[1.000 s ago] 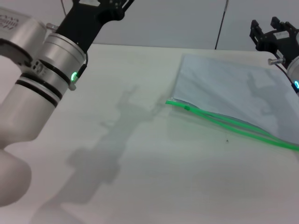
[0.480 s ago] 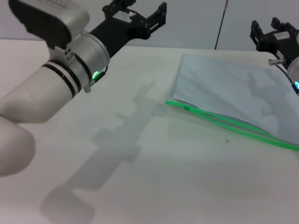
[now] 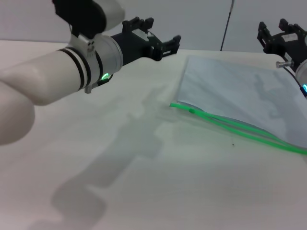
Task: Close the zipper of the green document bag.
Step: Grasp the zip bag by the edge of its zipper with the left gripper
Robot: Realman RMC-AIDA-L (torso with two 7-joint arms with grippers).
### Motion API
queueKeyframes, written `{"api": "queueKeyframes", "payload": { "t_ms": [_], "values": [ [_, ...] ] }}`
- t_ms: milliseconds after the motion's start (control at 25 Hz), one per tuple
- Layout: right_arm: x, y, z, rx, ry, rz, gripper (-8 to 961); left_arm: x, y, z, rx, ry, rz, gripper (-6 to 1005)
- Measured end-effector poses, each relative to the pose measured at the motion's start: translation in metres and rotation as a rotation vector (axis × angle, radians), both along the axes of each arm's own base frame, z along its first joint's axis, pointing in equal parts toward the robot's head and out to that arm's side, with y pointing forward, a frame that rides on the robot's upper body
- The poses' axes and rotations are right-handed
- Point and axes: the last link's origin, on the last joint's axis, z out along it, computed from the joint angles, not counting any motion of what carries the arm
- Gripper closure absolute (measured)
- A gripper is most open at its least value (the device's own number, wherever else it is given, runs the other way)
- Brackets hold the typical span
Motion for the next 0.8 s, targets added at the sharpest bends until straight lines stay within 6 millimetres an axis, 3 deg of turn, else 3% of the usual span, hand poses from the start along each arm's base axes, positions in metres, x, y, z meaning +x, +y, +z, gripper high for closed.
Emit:
{"api": "queueKeyframes", "payload": {
  "t_ms": [320,800],
  "values": [
    [0.005,0.000,0.004,0.025,0.040,-0.033,405,0.008,-0.007,-0.003,-0.106,0.255,-0.055,169],
    [0.006,0.001,0.002,0.013,0.033,-0.049,410,0.020,-0.022,-0.027,-0.292,0.615,-0.175,169]
  ]
}}
